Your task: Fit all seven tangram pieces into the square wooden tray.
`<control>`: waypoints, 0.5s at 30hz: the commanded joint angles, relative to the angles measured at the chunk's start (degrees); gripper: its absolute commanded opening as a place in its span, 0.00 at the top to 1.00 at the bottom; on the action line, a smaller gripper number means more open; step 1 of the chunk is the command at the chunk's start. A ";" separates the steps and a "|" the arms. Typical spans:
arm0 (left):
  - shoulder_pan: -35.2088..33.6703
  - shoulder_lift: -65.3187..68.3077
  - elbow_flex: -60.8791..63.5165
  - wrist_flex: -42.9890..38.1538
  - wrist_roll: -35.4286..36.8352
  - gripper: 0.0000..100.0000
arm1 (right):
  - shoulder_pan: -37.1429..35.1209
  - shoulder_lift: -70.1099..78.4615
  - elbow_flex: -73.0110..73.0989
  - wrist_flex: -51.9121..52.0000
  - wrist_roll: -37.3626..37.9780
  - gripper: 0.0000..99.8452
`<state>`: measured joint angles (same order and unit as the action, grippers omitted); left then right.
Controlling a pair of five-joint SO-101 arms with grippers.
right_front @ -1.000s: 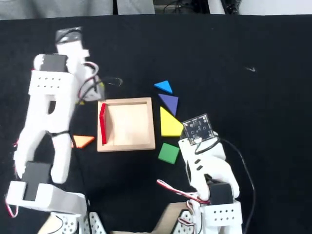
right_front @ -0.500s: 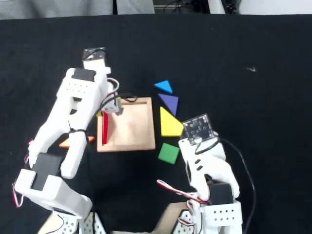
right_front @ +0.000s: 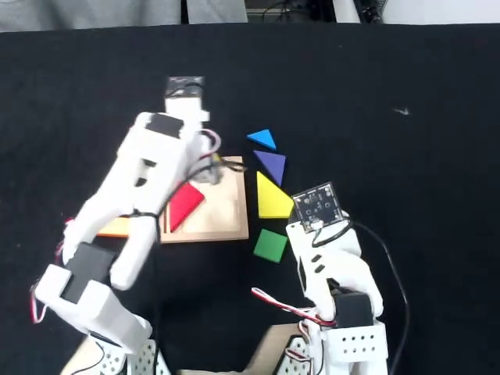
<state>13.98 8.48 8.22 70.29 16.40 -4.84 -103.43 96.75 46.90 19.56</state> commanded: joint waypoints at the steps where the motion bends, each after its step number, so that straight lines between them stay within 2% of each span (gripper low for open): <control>1: 3.21 4.31 -1.89 -7.74 0.62 0.81 | -0.18 -5.14 -0.22 0.18 0.70 0.99; 12: 2.33 14.59 -6.46 -8.35 0.09 0.81 | -0.09 -5.14 -0.22 0.00 0.70 0.99; 15: 1.01 14.68 -6.99 -4.40 -2.37 0.81 | -0.09 -5.14 -0.22 0.00 0.70 0.99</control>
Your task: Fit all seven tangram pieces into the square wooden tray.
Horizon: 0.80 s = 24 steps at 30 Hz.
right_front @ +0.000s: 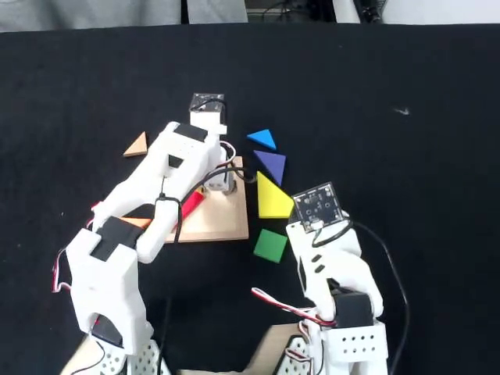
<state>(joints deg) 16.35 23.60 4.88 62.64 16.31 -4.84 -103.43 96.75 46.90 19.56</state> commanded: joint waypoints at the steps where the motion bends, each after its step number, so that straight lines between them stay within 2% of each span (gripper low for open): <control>1: -1.98 -0.44 -3.65 4.57 -3.25 0.81 | -0.09 -5.14 -0.22 0.00 0.70 0.99; 8: -7.52 -0.62 -4.18 8.88 -7.03 0.81 | -0.26 -5.14 -0.22 -0.09 1.85 0.99; 15: -7.43 -4.75 -13.93 15.47 -7.03 0.81 | -0.35 -5.14 -0.22 0.18 3.34 0.99; 18: -9.01 -7.65 -17.45 21.54 -8.00 0.81 | -0.35 -5.14 -0.22 0.26 3.34 0.99; 21: -12.26 -12.04 -20.00 29.98 -17.49 0.81 | -0.35 -5.14 -0.22 0.26 3.34 0.99; 24: -18.59 -18.11 -20.18 36.75 -26.81 0.81 | -0.35 -5.14 -0.22 0.26 3.34 0.99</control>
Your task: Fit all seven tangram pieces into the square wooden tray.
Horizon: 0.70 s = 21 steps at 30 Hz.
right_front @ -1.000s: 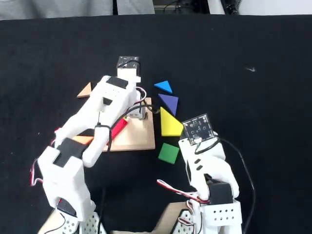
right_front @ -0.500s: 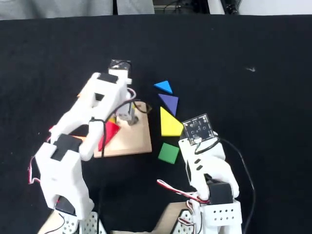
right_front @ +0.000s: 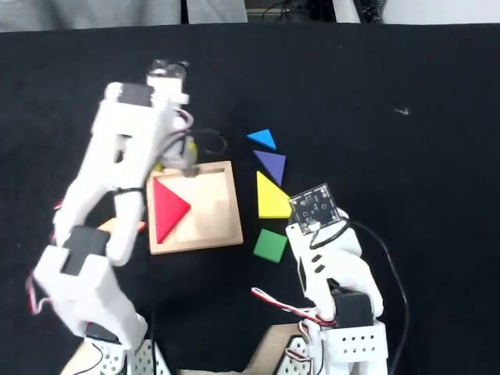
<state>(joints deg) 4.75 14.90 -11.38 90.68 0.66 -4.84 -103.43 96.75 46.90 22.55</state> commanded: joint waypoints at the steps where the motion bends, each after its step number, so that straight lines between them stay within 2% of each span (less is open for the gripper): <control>1: -9.54 -11.87 -3.56 9.76 -13.36 0.81 | -0.35 -5.14 -0.22 0.26 0.35 0.99; 6: -20.44 -27.52 4.18 9.23 -20.31 0.81 | -0.35 -5.14 -0.22 0.26 0.35 0.98; 9: -24.48 -37.19 17.27 3.16 -20.31 0.81 | -0.35 -5.14 -0.22 0.62 0.35 0.98; 14: -31.34 -48.62 45.41 -12.84 -10.73 0.81 | -0.35 -5.14 -4.18 3.87 1.93 0.94; 18: -35.30 -56.26 64.13 -23.65 -7.65 0.81 | -1.14 -4.88 -11.30 8.26 3.87 0.91; 21: -38.29 -62.33 74.33 -30.86 -6.51 0.81 | -5.01 -0.84 -15.16 10.11 3.87 0.91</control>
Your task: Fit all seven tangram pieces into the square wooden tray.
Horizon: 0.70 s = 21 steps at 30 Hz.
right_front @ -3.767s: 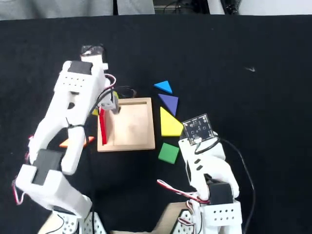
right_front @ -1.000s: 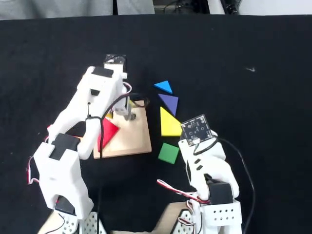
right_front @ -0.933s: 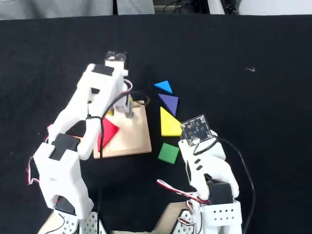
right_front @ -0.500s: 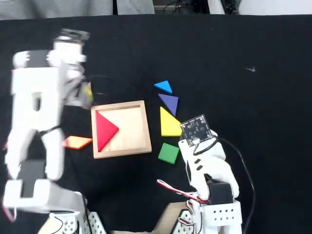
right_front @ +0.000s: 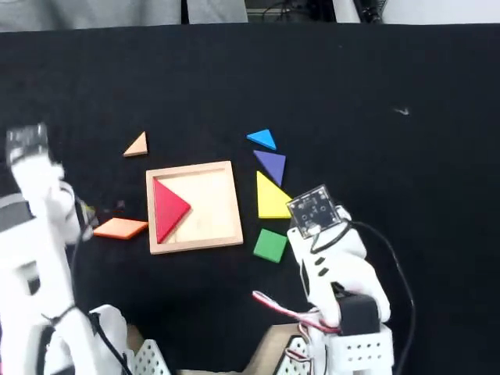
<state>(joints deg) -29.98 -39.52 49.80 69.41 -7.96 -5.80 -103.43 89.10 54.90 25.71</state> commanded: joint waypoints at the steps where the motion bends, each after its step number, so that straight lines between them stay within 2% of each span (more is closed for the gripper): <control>1: -4.35 -9.93 15.96 -11.52 2.73 0.81 | -5.89 2.07 -9.10 2.46 0.53 0.91; 6: -6.99 -17.93 26.07 -18.20 5.45 0.81 | -13.19 24.13 -23.43 5.89 0.35 0.91; 11: -6.99 -21.89 29.23 -18.73 5.36 0.81 | -16.97 47.25 -34.95 8.35 0.26 0.90; 15: -6.99 -22.51 29.67 -18.73 5.27 0.81 | -17.49 63.52 -38.99 5.01 0.18 0.90; 21: -6.90 -22.51 29.67 -18.90 5.27 0.81 | -19.87 82.33 -45.85 4.48 -1.58 0.77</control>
<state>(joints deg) -36.84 -61.23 79.87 51.56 -3.03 -23.38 -30.90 49.27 60.79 24.75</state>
